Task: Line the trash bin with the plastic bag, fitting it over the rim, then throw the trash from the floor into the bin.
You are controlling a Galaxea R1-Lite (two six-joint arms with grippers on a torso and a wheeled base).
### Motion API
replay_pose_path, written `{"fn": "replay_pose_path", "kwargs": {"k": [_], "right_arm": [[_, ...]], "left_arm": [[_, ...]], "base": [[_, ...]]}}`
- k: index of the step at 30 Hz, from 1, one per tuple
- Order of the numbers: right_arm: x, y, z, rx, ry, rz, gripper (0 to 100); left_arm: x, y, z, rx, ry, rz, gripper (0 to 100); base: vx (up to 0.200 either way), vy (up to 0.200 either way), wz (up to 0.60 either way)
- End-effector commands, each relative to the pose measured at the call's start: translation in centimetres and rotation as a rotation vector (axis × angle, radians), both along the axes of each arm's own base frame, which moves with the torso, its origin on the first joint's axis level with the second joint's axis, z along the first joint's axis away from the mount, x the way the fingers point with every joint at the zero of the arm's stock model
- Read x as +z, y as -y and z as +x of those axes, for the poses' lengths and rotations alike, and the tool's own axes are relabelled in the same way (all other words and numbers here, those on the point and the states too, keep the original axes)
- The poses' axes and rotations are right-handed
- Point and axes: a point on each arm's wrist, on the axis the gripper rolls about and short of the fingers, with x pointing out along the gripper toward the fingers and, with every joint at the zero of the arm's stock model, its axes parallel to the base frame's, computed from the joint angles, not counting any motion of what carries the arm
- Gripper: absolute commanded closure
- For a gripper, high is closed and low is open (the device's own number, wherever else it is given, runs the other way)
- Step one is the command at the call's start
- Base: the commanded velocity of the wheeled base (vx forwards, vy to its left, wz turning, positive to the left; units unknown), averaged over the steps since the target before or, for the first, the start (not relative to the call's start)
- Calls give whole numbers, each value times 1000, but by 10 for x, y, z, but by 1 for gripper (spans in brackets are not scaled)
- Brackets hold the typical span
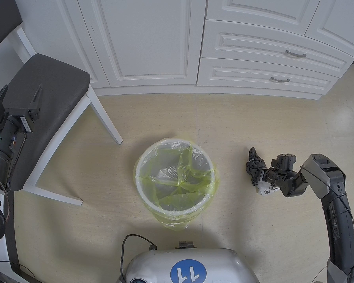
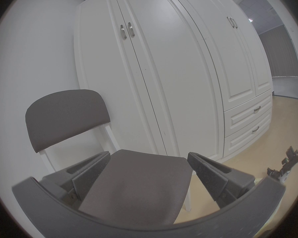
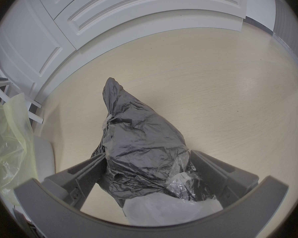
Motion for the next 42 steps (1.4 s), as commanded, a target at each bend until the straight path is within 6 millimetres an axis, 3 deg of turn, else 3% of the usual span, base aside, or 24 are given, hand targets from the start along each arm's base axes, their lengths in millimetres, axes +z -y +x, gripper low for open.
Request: {"fn": "replay_pose_path", "kwargs": {"k": [1, 10, 11, 26, 34, 42], "right_arm": [[-3, 0, 0, -6, -18, -4, 0], [-4, 0, -1, -11, -33, -7, 0], [-4, 0, -1, -12, -33, -7, 100], [-4, 1, -1, -54, -59, -34, 100], [-3, 3, 0, -76, -23, -166, 100], [-2, 9, -3, -82, 1, -491, 100]], "left_arm": [[-1, 0, 1, 0, -7, 1, 0], [-2, 0, 1, 0, -8, 1, 0], [-2, 0, 1, 0, -10, 2, 0], [-4, 1, 3, -1, -19, 4, 0], [-6, 1, 5, 0, -25, 6, 0], [-1, 0, 1, 0, -1, 3, 0]], "base": [[0, 0, 0], [0, 0, 0], [0, 0, 0], [0, 0, 0], [0, 0, 0], [0, 0, 0]]}}
